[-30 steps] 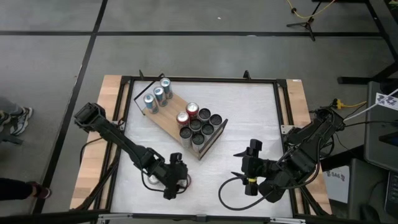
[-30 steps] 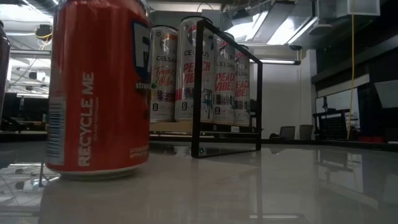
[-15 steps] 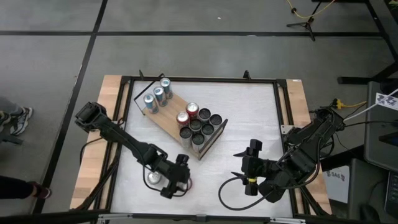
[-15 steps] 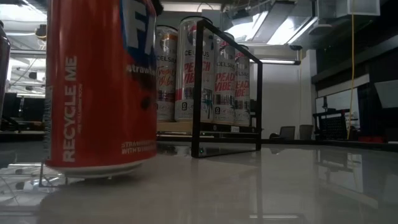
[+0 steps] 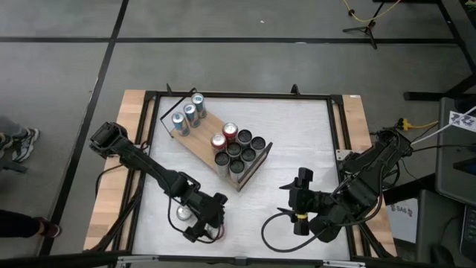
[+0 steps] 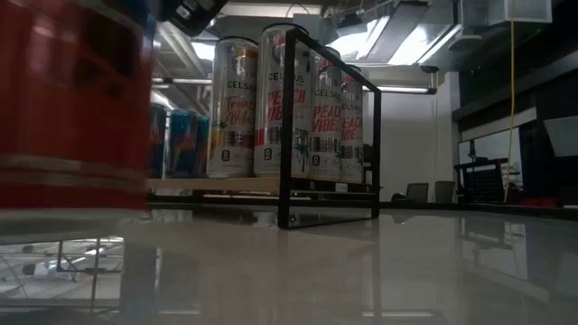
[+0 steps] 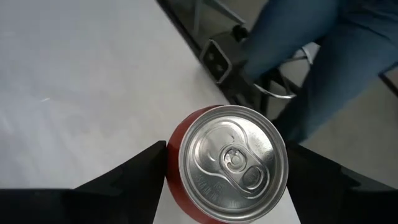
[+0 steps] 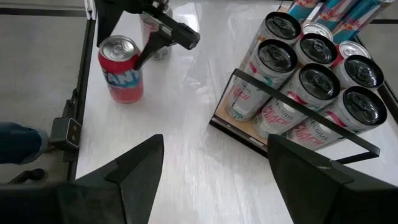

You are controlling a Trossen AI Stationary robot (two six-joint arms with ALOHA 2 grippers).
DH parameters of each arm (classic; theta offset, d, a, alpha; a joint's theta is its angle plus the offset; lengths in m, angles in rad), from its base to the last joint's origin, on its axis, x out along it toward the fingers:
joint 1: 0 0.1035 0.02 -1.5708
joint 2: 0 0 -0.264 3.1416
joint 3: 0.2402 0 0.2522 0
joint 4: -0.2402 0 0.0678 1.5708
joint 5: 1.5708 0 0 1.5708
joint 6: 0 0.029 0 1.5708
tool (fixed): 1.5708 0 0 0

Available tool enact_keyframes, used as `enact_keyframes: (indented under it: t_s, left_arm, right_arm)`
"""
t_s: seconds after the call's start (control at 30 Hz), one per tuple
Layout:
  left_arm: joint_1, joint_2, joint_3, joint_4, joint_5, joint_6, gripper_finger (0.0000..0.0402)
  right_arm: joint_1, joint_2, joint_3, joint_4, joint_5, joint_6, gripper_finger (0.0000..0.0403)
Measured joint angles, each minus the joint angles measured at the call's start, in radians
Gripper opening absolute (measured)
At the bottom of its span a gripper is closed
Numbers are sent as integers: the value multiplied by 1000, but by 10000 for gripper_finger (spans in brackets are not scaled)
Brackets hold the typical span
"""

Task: Place canned beverage on shelf
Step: Put the red soda can on the shelf aligned with the other red soda cans

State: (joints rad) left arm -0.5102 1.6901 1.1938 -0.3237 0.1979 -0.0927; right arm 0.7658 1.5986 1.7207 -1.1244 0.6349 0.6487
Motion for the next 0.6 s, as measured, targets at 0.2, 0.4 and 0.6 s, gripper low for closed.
enact_keyframes:
  t_s: [0.2, 0.4, 0.6]
  left_arm:
    - [-8, 0, 0, -1, 4, 81, 273]
    - [-23, 0, 0, -5, -8, 104, 273]
    - [-34, 36, 2, -13, -13, 107, 273]
  right_arm:
    - [0, 0, 0, 0, -2, 0, 280]
    - [0, 0, 0, 0, -46, 0, 280]
    - [0, 0, 0, 0, -52, 0, 280]
